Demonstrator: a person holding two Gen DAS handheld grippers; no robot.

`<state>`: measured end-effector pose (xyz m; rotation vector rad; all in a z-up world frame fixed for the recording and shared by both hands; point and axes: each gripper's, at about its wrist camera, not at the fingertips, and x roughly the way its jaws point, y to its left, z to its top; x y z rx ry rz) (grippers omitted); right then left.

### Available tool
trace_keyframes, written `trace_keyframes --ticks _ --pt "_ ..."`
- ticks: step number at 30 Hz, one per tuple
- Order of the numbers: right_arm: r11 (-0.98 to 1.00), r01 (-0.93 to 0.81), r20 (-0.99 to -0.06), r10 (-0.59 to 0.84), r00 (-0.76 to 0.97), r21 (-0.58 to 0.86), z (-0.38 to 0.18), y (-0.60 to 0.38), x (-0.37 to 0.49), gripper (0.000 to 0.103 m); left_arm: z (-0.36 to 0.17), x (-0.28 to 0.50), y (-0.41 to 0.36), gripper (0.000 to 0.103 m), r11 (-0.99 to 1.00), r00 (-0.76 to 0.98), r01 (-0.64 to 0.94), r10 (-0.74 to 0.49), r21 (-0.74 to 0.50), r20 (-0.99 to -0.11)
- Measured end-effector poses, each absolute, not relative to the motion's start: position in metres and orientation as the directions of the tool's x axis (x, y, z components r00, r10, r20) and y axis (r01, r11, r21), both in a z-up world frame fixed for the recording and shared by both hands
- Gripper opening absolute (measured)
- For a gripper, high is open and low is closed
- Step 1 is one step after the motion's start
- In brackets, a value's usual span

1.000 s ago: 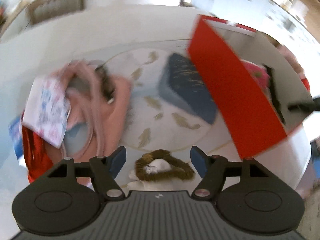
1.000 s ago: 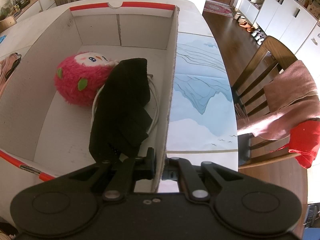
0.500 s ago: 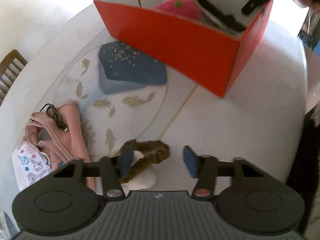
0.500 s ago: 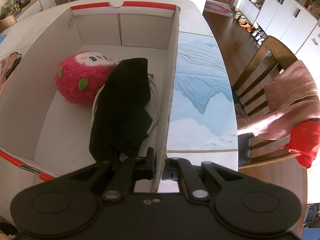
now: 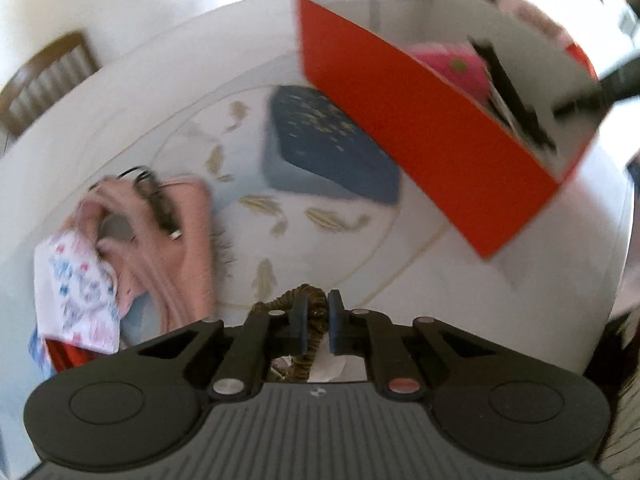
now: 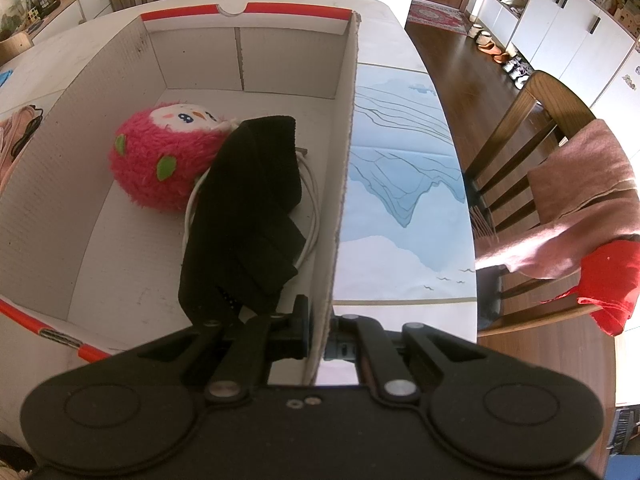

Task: Organize objects
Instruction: 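Carry the scrunchie into the box and open the left tool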

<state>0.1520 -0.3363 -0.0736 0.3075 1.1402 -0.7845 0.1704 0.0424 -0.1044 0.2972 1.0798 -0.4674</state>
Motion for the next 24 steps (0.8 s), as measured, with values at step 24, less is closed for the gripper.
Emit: trace_keyframes --ticks 24 --pt "0.690 0.705 -0.899 -0.397 0.184 -0.161 -0.079 -0.341 0.152 0.004 -0.100 0.189 0.098 0.007 0.942 0.341 0.151 -0.333 -0.299 -0.879"
